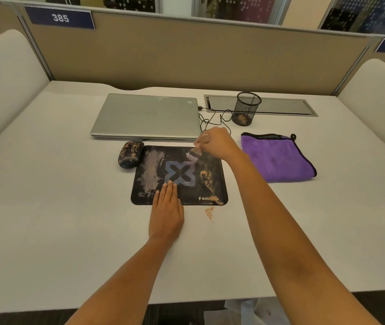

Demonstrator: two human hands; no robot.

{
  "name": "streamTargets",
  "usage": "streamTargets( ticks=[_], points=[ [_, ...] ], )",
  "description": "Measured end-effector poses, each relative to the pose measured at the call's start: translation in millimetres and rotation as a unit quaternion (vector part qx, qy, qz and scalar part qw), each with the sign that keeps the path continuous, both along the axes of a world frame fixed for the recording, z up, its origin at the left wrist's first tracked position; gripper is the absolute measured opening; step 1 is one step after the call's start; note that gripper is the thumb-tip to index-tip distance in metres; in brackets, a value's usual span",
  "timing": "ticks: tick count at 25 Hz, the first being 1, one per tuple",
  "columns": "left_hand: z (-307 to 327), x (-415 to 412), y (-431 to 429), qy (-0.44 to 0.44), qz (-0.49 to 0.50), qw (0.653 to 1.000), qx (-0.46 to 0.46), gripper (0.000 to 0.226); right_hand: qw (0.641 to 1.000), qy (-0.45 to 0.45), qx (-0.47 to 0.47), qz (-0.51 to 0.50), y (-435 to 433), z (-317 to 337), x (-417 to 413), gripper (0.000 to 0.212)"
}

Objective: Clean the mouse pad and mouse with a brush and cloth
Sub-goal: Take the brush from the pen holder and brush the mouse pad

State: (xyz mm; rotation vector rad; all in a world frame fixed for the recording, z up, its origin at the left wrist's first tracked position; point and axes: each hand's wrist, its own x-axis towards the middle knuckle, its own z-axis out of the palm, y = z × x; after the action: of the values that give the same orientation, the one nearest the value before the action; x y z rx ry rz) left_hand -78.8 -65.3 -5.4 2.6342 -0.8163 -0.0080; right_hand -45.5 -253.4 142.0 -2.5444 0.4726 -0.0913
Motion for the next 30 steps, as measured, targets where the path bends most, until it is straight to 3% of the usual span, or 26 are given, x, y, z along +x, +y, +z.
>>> streamTargets(
  ticks=[4,8,12,14,18,21,27,30],
  points=[
    [-1.8,0.7,-0.4,-0.006,-0.004,1.0,0.003,0.073,0.96,-0.061,0.185,-0.2,-1.2,-22.1,25.4,0.032],
    [-2.1,0.9,-1.6,-0.004,-0.002,1.0,0.002,0.073,0.939,-0.042,0.243,-0.239,1.5,-34.2,41.7,0.032],
    [-1.7,1.0,-1.0,0.0,-0.002,1.0,0.007,0.074,0.963,-0.035,0.081,-0.254,-7.3,-20.5,40.7,0.025],
    [-1.9,1.1,-1.1,-0.001,-0.002,1.0,0.011,0.073,0.962,-0.046,0.055,-0.262,-11.6,-17.0,45.8,0.026],
    [-3.3,1.4,-1.5,-0.002,0.001,1.0,0.01,0.072,0.958,-0.025,0.176,-0.226,-1.6,-25.1,57.3,0.027],
    [-3.4,1.9,-1.9,-0.001,0.001,1.0,0.013,0.072,0.958,-0.025,0.176,-0.226,-0.2,-31.9,56.6,0.025],
    [-0.4,0.6,-1.8,-0.004,-0.001,1.0,0.014,0.074,0.963,-0.039,0.003,-0.267,-18.3,-20.4,32.2,0.023],
    [0.5,0.7,-2.0,-0.004,-0.002,1.0,0.015,0.069,0.978,-0.036,-0.083,-0.187,-22.7,-22.1,12.6,0.023]
  ],
)
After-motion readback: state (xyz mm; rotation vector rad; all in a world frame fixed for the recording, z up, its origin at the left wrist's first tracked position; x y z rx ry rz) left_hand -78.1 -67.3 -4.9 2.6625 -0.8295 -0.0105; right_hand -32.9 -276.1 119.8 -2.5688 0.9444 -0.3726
